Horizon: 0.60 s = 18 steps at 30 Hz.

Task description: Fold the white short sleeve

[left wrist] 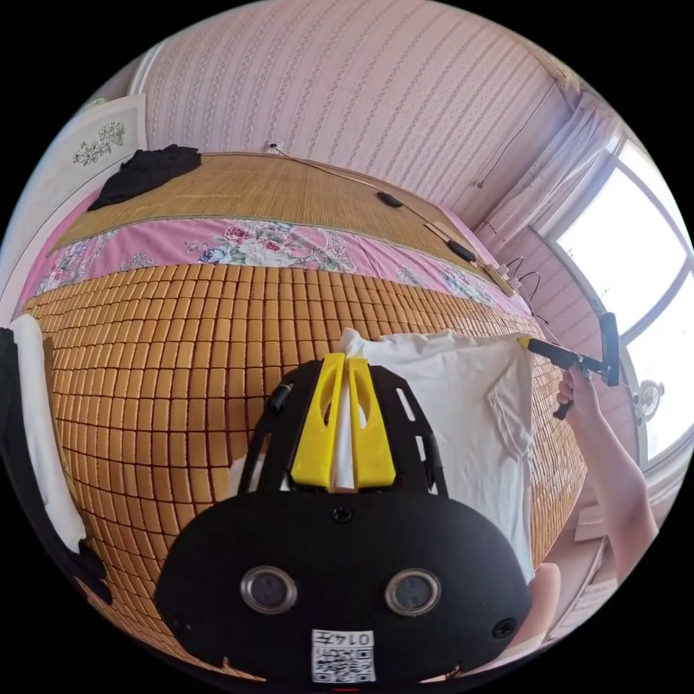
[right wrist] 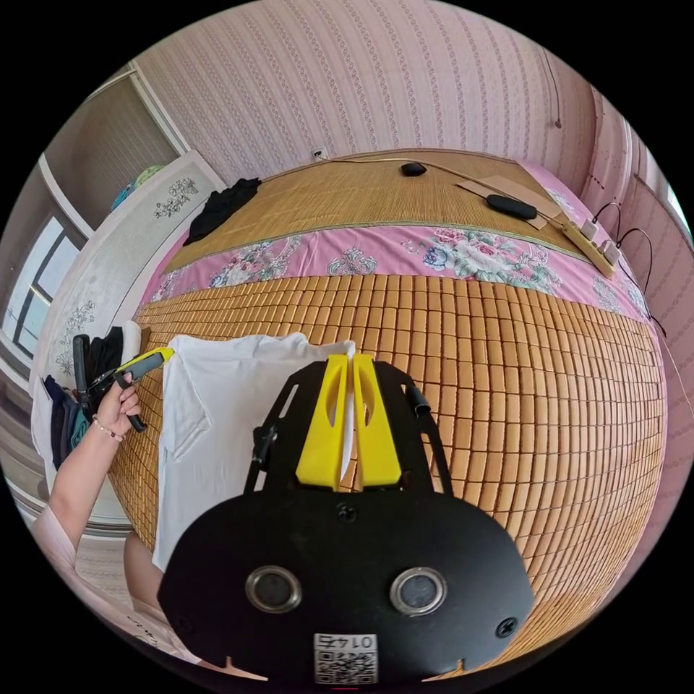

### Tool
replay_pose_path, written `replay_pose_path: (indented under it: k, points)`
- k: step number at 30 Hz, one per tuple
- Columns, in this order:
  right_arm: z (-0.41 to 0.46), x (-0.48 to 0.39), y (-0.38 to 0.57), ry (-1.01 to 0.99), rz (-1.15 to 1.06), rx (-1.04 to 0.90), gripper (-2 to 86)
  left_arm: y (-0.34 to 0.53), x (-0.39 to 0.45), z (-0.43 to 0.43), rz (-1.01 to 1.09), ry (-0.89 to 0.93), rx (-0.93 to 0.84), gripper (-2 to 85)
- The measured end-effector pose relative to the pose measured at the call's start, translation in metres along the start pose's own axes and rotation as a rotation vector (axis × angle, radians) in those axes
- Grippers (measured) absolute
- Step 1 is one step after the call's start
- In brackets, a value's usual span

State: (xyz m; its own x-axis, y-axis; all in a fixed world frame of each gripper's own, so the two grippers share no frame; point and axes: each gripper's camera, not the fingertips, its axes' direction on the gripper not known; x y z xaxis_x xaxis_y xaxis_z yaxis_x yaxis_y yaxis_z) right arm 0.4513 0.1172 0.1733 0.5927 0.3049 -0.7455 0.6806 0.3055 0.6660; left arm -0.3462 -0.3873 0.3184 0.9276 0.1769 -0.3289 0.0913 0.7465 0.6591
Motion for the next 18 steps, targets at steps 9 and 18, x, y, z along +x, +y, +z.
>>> replay_pose_path:
  k: [9,18]
  points:
    - [-0.046,0.004,0.052,-0.178,-0.025,0.048,0.5,0.039,0.012,-0.061,0.074,0.108,0.024,-1.0]
    - [-0.137,-0.005,0.217,-0.350,-0.076,0.068,0.7,0.176,0.041,-0.191,0.271,0.168,0.053,-1.0]
